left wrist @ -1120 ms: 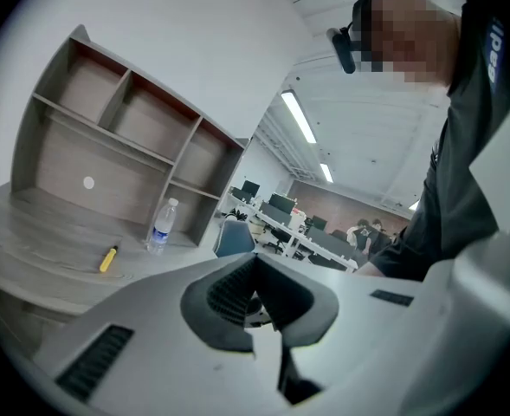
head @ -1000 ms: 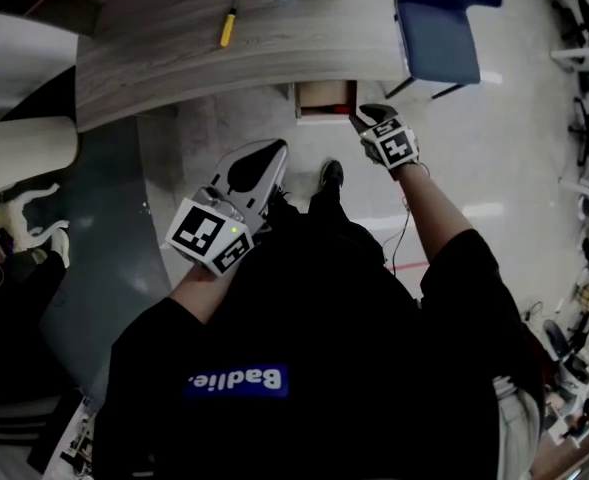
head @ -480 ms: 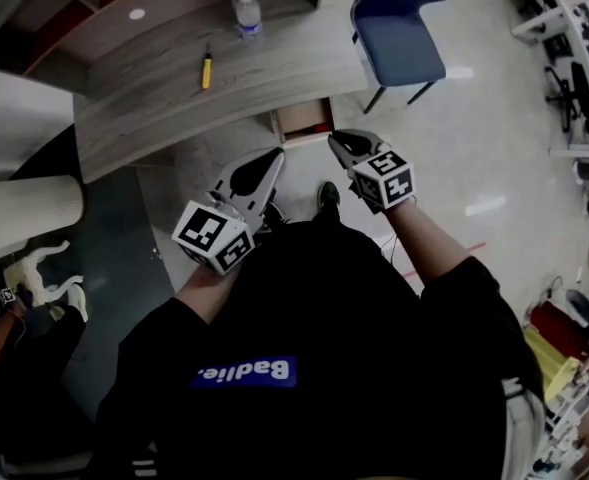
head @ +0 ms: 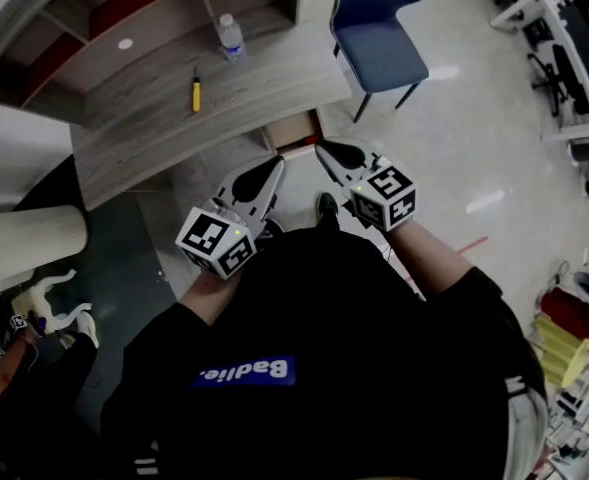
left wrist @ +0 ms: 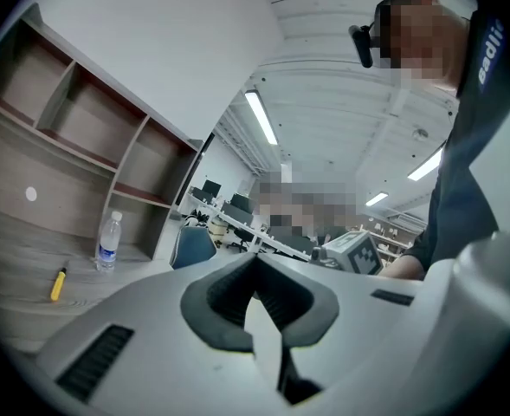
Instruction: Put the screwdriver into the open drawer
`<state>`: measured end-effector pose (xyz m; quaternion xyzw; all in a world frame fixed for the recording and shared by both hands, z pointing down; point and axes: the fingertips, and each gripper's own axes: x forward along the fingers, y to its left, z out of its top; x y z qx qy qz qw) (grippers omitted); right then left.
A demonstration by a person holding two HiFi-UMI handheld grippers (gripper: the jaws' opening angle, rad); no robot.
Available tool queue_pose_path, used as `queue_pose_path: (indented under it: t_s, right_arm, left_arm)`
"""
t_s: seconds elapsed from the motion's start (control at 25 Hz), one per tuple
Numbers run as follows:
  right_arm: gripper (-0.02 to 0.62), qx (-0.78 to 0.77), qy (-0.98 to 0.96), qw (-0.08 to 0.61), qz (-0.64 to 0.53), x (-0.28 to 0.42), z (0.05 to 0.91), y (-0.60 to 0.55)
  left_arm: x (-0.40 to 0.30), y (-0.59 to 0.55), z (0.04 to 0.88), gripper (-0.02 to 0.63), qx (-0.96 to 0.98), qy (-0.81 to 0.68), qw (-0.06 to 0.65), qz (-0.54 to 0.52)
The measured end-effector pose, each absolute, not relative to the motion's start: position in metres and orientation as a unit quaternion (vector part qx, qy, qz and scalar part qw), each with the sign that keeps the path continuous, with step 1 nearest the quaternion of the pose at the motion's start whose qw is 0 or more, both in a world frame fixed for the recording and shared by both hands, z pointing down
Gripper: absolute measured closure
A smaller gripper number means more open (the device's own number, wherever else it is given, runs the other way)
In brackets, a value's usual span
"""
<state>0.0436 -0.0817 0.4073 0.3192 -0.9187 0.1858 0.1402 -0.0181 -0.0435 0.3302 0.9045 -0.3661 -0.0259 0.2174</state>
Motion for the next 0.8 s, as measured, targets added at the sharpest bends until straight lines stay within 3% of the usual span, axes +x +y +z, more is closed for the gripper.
queue_pose_path:
  t_s: [0.36,0.8]
  right_arm:
    - [0.566,0.309,-0.933,0.095,0.158,0.037,0.368,-0.074]
    - [0.566,0.291,-0.94,0.089,0.155,0.035,0.361,-0.071]
  left_arm:
    - [-0.005,-0.045,0.327,0.603,0.911,-0.355,0.206,-0.024]
    - [0.0,-0.043,0.329,0.604,0.912,-0.352,0.21,-0.018]
